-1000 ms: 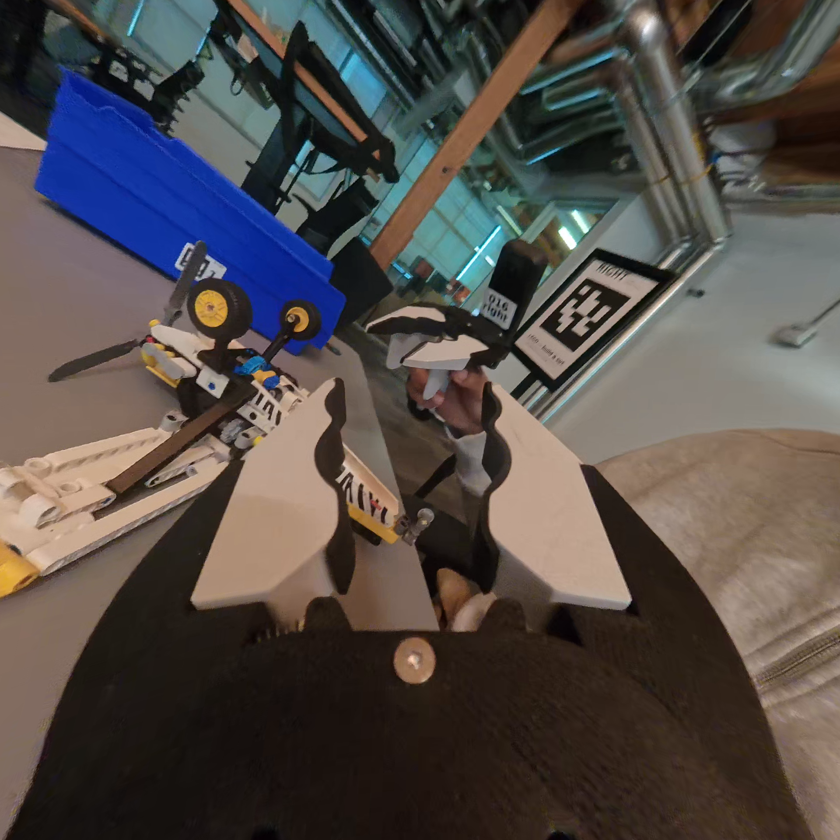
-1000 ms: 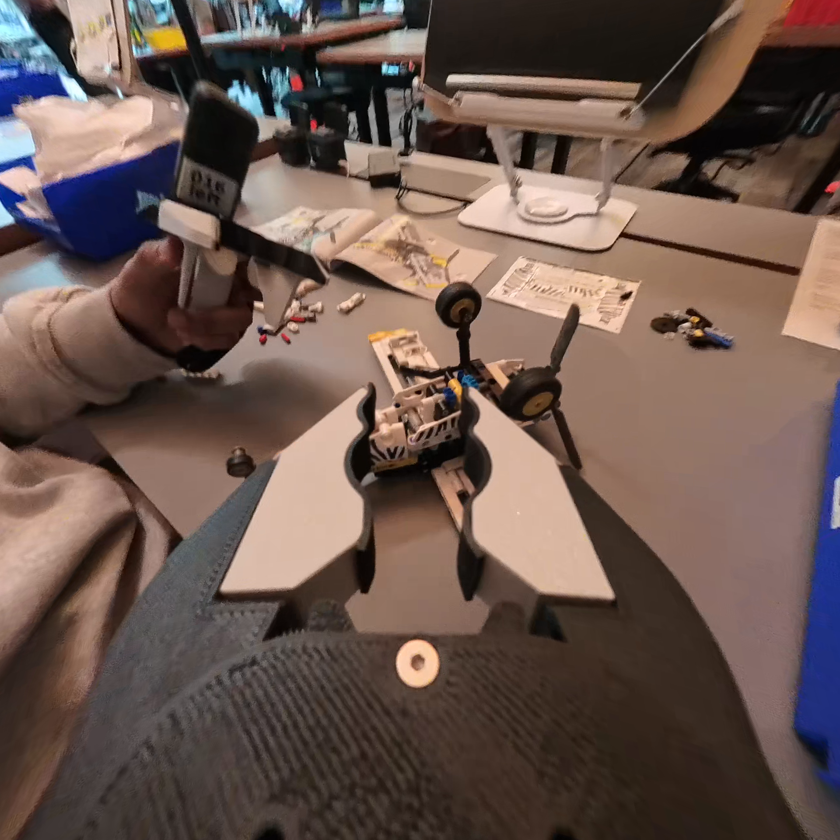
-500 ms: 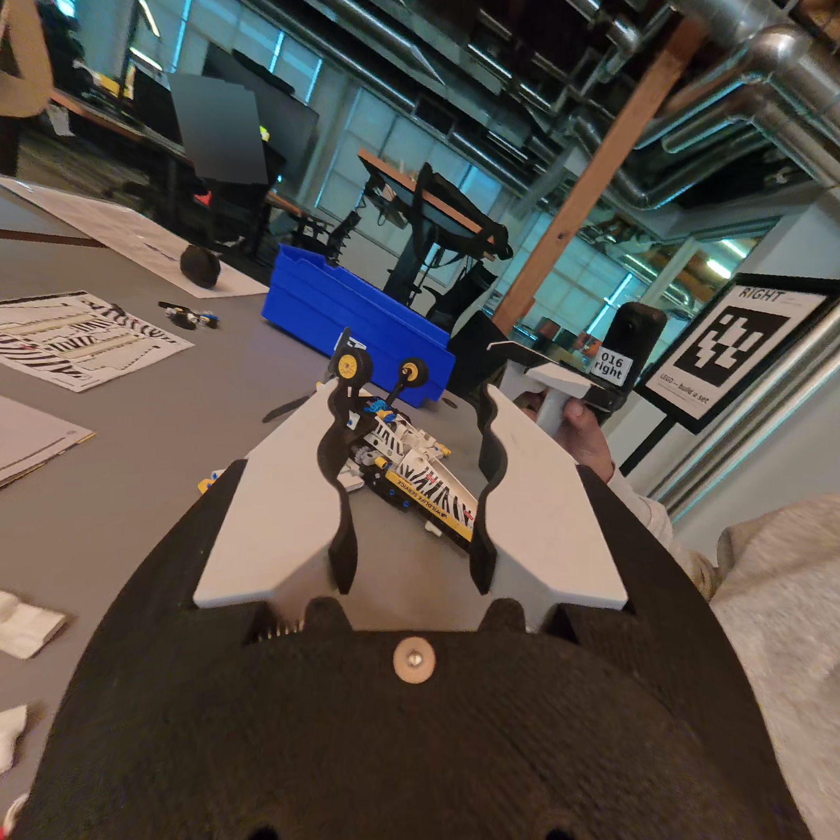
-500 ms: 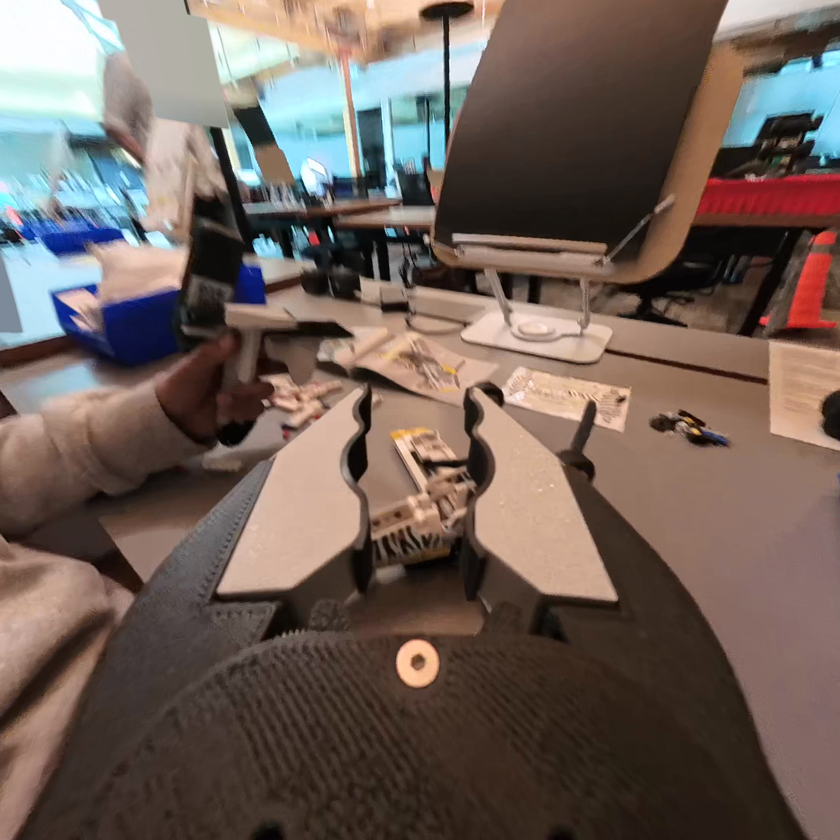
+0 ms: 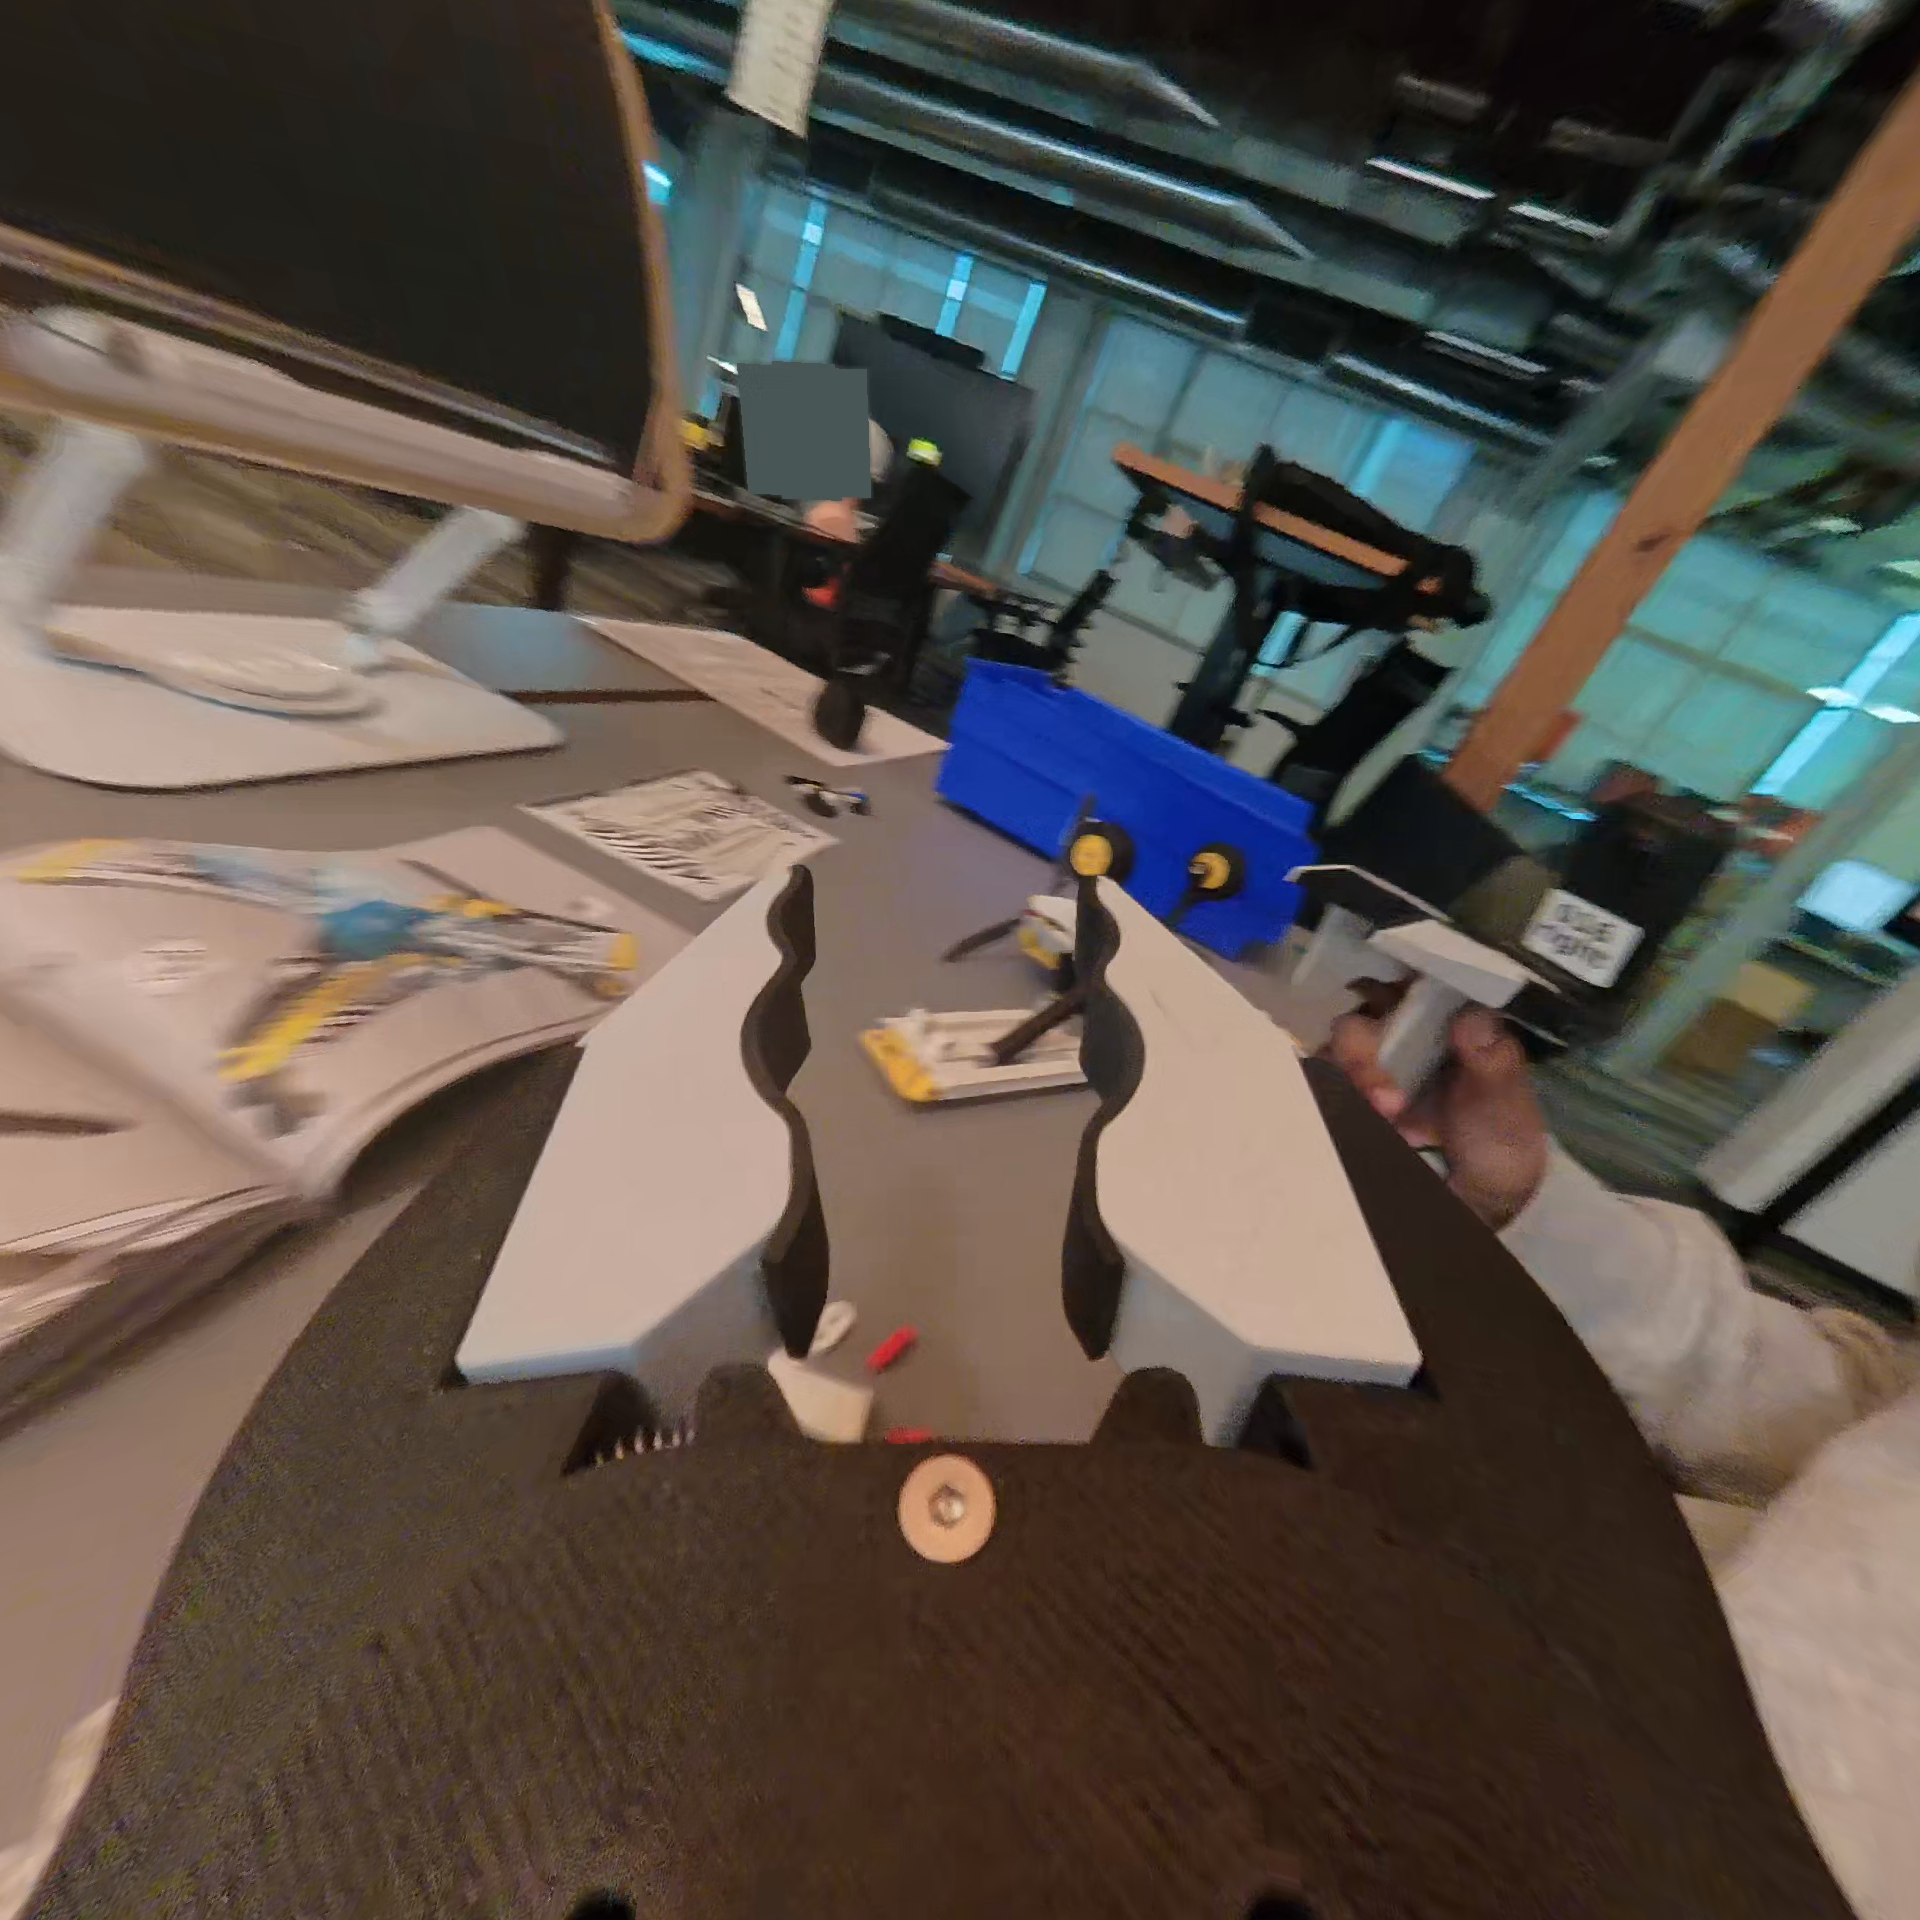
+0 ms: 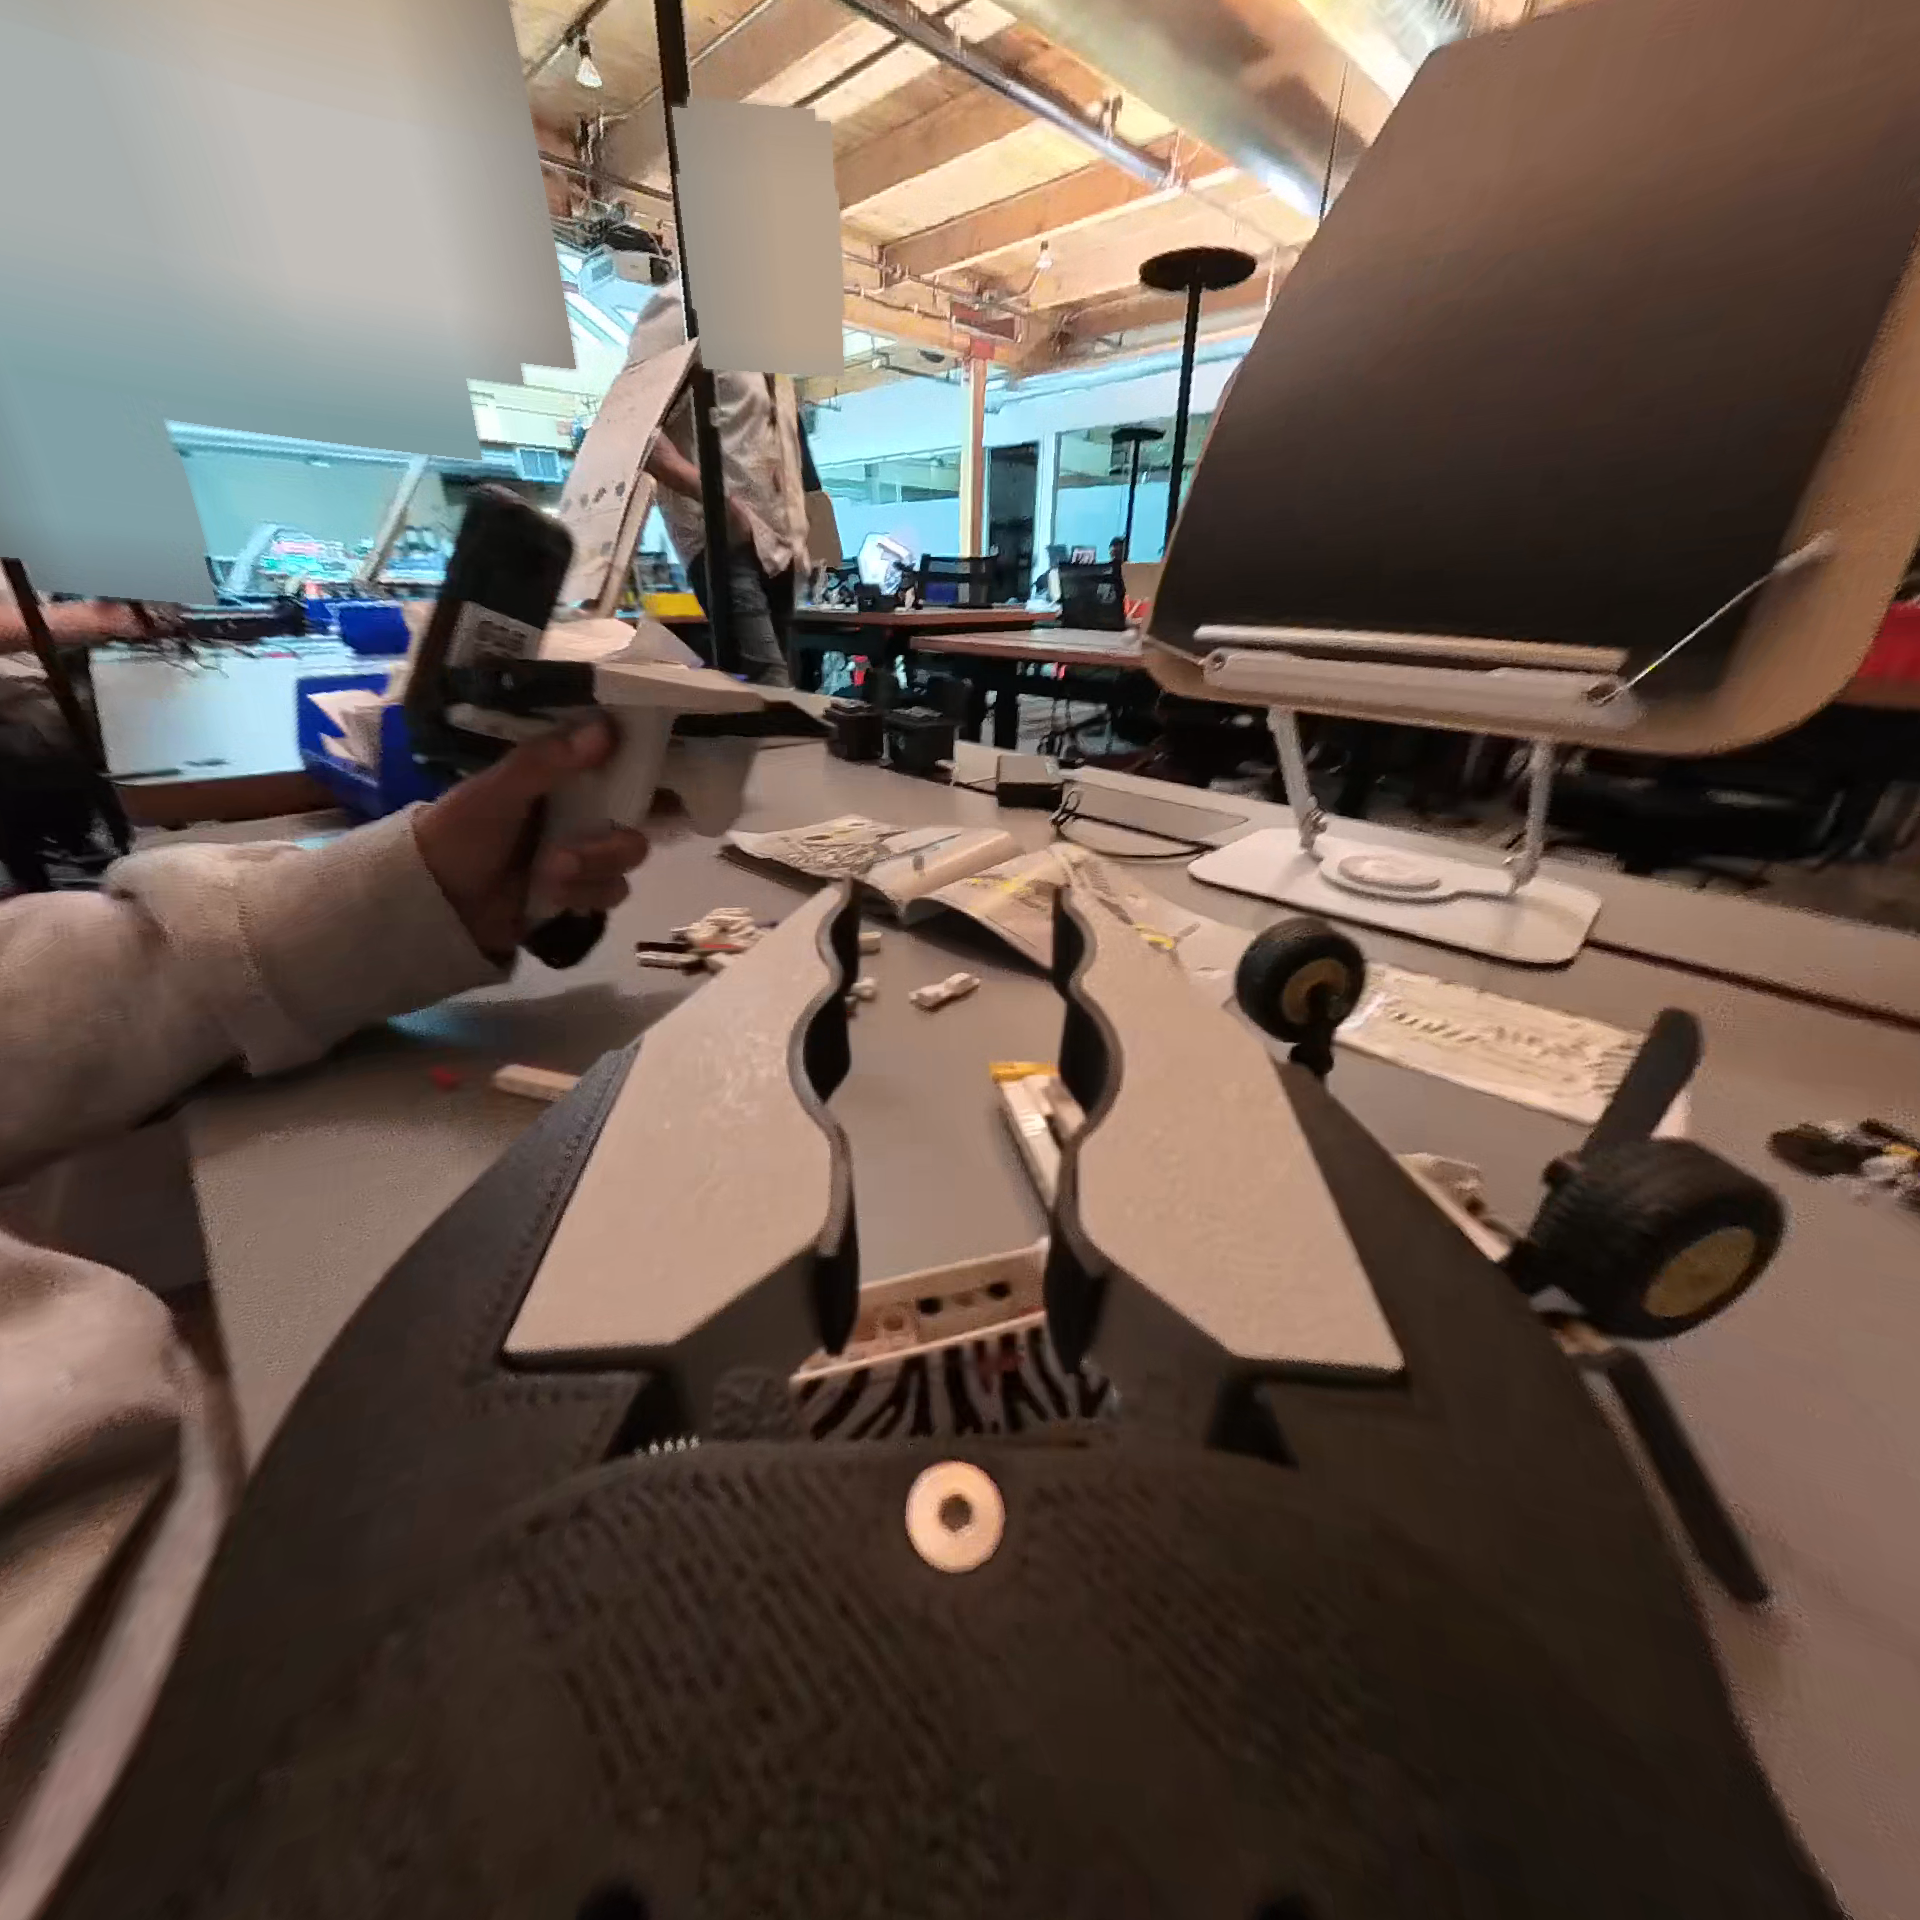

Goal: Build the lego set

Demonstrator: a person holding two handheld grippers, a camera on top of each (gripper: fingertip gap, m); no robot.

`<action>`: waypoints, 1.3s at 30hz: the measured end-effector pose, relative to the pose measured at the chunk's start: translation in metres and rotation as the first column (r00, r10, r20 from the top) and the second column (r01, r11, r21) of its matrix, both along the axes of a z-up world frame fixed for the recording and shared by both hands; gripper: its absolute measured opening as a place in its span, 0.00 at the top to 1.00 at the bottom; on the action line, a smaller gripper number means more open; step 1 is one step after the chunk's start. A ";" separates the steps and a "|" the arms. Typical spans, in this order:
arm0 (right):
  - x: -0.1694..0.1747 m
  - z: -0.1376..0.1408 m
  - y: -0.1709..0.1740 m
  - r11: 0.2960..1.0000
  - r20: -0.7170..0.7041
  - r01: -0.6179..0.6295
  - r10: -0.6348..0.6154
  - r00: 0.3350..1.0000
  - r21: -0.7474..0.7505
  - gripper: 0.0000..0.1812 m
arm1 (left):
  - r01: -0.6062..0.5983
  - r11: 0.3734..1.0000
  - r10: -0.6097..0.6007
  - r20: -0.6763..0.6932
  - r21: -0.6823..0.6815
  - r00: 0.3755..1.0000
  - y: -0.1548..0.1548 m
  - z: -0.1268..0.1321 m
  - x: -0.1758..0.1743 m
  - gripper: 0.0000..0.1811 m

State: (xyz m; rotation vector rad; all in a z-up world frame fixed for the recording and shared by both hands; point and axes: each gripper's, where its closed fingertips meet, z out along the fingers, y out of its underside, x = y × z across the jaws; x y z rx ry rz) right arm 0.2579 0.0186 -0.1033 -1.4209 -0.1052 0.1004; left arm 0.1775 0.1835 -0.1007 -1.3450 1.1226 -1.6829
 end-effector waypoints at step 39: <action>0.027 0.007 0.006 0.992 0.066 0.123 -0.125 0.990 0.038 0.83 | -0.241 0.965 0.251 -0.104 0.099 0.962 0.043 -0.030 -0.049 0.82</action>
